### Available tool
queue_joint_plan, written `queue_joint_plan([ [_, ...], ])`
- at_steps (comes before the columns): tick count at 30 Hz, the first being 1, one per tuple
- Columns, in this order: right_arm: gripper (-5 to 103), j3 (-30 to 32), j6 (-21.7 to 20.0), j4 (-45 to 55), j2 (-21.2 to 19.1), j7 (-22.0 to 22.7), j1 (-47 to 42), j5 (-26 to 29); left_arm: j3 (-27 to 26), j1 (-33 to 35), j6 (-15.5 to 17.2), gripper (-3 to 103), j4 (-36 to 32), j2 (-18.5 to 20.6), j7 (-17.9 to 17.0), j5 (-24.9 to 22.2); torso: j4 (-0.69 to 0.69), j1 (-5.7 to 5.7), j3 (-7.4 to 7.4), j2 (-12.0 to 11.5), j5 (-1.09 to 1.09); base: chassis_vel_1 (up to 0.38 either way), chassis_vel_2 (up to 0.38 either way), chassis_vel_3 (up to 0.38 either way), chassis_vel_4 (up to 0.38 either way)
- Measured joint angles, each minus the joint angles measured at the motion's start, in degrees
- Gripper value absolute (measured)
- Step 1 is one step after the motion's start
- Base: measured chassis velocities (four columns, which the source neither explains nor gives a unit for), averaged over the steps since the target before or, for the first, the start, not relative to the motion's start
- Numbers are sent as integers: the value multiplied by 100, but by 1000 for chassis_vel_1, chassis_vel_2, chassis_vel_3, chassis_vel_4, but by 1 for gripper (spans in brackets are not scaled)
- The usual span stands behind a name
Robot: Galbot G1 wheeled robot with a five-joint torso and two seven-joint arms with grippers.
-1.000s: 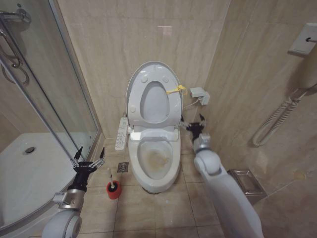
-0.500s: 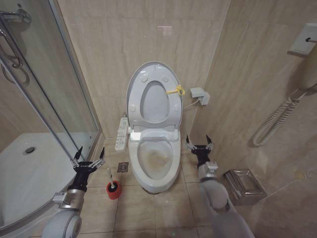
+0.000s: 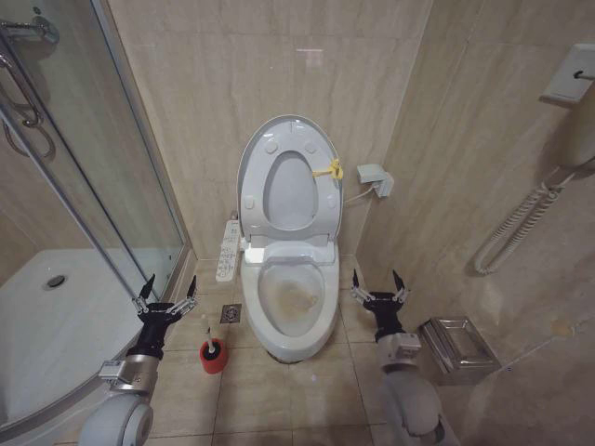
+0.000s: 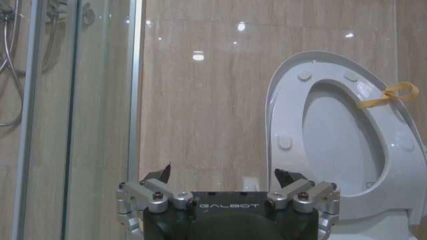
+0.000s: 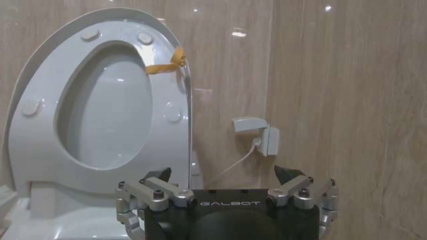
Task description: Open the toilet lid, clean the toilet bowl with a toilet brush, close the toilet lid, and flush.
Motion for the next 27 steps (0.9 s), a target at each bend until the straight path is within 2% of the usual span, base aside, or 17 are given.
queue_joint_plan([
  [27, 100, -3, -57, 9, 28, -16, 26, 31, 0, 0, 0, 100, 0, 0, 0, 0, 0, 0, 0, 0, 1, 0, 0, 0, 0],
])
